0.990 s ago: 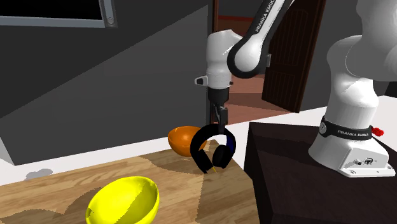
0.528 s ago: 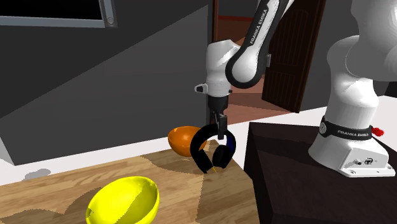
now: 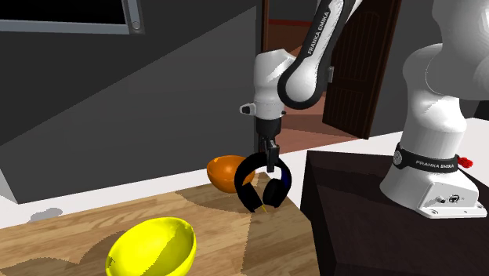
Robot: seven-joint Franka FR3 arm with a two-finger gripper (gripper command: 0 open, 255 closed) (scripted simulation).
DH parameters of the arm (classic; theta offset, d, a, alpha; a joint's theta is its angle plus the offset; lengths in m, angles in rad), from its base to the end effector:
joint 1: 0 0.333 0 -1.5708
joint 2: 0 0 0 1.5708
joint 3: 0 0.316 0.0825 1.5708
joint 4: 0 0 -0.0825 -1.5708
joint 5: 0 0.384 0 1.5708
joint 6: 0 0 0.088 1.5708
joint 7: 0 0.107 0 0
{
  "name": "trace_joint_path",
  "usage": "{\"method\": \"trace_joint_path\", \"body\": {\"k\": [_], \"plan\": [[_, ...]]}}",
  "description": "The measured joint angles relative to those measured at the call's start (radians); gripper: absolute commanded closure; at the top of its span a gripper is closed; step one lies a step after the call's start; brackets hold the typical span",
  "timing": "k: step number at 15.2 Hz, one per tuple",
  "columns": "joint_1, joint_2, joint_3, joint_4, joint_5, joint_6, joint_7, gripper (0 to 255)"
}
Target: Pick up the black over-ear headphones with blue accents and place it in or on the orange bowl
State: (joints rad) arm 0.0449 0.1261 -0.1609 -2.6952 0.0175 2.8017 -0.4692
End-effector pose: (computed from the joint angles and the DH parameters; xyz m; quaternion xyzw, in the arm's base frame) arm 0.4038 -0.0503 0.1896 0.9857 0.1680 -0.0106 0.0044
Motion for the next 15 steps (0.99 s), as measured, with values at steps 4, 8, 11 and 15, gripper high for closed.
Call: {"method": "trace_joint_path", "body": {"k": [4, 8, 11, 15], "plan": [[0.000, 0.000, 0.000, 0.000, 0.000, 0.000, 0.000, 255], [0.001, -0.008, -0.001, -0.001, -0.004, -0.008, 0.003, 255], [0.004, -0.048, -0.007, -0.001, -0.021, -0.048, 0.016, 255], [0.003, -0.121, -0.014, -0.005, -0.049, -0.116, 0.033, 255]]}}
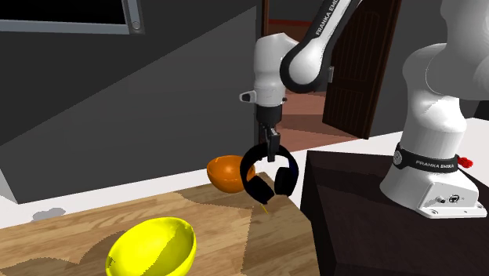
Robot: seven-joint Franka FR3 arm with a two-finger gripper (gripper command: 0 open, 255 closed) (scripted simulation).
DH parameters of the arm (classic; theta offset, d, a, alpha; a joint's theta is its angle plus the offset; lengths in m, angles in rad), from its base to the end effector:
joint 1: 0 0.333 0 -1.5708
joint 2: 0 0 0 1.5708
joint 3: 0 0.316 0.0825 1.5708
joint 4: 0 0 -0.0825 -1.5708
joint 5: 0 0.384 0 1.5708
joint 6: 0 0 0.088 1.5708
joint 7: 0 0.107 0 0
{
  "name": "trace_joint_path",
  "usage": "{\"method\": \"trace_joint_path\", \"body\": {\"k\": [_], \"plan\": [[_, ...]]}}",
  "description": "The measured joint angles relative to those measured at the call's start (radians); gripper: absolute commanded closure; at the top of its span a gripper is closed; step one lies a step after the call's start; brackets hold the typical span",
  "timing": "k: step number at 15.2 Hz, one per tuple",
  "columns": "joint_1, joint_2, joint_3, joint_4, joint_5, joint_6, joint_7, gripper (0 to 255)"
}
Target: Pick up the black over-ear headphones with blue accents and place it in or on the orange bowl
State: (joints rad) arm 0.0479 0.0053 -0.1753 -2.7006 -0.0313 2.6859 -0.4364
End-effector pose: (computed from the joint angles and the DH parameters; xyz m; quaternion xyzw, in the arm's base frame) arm 0.4037 -0.0508 0.2265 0.9857 0.1678 -0.0116 0.0041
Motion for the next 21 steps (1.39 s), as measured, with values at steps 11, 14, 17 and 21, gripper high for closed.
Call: {"method": "trace_joint_path", "body": {"k": [11, 14, 17, 21], "plan": [[-0.008, -0.167, 0.001, 0.017, -0.040, -0.183, 0.026, 255], [-0.009, -0.203, 0.005, 0.028, -0.045, -0.230, 0.031, 255], [-0.009, -0.244, 0.009, 0.040, -0.049, -0.282, 0.036, 255], [-0.013, -0.290, 0.011, 0.058, -0.053, -0.347, 0.036, 255]]}}
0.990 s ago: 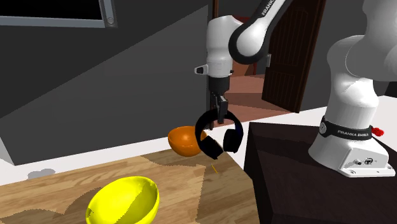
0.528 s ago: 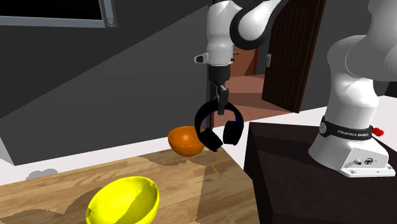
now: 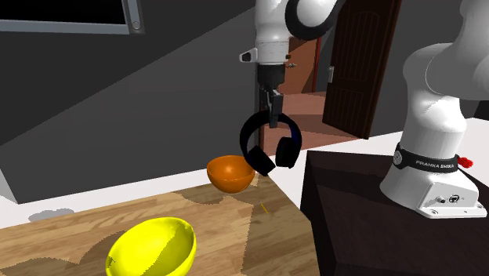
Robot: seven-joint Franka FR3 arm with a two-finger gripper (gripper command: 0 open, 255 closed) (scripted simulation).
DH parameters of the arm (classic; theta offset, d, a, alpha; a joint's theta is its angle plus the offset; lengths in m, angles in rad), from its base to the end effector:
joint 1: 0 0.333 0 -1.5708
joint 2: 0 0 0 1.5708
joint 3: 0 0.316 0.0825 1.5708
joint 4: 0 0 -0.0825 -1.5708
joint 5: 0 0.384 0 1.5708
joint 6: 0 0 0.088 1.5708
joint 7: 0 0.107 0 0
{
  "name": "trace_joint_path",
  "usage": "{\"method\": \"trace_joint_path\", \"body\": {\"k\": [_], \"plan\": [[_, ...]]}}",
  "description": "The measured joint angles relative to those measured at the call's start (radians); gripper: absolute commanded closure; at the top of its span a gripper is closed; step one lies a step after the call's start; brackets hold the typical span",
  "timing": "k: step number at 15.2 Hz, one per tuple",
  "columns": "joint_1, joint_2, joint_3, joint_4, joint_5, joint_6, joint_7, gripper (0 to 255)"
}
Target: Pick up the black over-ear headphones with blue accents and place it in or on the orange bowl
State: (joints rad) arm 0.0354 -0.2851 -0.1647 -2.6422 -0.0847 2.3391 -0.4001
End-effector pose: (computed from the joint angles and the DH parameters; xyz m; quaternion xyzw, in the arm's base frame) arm 0.4028 -0.0512 0.3359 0.9857 0.1679 -0.0116 0.0042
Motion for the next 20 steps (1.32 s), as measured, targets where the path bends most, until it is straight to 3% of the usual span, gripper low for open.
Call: {"method": "trace_joint_path", "body": {"k": [5, 17, 20], "plan": [[-0.003, -0.031, -0.001, 0.047, -0.001, -0.078, -0.007, 255], [-0.037, 0.259, -0.084, 0.539, 0.058, -0.279, -0.174, 255], [-0.041, 0.301, -0.089, 0.584, 0.070, -0.284, -0.189, 255]]}}
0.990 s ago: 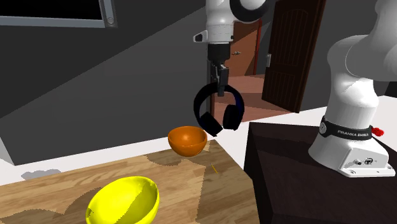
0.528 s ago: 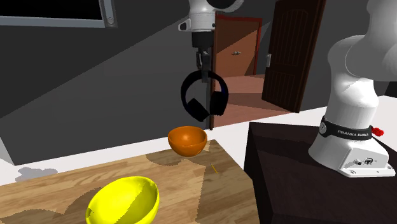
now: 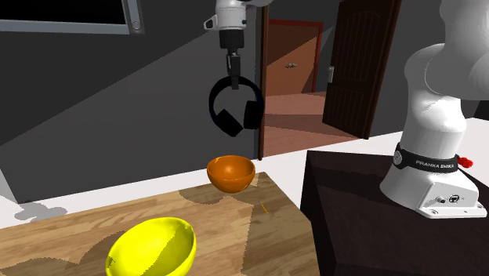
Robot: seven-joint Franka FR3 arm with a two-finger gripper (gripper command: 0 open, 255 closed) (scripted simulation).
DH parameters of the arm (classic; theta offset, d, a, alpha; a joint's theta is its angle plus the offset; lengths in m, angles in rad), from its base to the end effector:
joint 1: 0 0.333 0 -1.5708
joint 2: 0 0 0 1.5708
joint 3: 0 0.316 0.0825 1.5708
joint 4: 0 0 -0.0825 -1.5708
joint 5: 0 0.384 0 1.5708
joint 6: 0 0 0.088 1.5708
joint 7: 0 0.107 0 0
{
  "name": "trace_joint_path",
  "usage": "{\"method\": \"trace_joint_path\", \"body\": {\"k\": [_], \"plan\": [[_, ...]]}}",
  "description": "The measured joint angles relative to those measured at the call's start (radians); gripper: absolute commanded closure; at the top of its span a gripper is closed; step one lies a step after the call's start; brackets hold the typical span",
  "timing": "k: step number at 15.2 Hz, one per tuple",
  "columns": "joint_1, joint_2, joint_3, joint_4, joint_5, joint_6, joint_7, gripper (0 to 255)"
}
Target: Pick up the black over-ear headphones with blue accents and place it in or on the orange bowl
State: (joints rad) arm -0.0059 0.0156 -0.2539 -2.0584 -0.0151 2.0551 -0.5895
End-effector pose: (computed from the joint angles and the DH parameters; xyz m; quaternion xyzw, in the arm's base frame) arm 0.5310 -0.1416 0.4264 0.9858 0.1676 -0.0119 0.0040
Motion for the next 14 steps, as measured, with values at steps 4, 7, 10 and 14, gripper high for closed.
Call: {"method": "trace_joint_path", "body": {"k": [4, 7, 10, 14], "plan": [[-0.001, 0.028, 0.000, -0.020, 0.007, 0.046, -0.004, 255], [-0.002, 0.046, -0.001, -0.038, 0.013, 0.082, -0.009, 255], [-0.004, 0.063, -0.002, -0.061, 0.018, 0.122, -0.014, 255], [-0.005, 0.092, 0.000, -0.086, 0.027, 0.174, -0.019, 255]]}}
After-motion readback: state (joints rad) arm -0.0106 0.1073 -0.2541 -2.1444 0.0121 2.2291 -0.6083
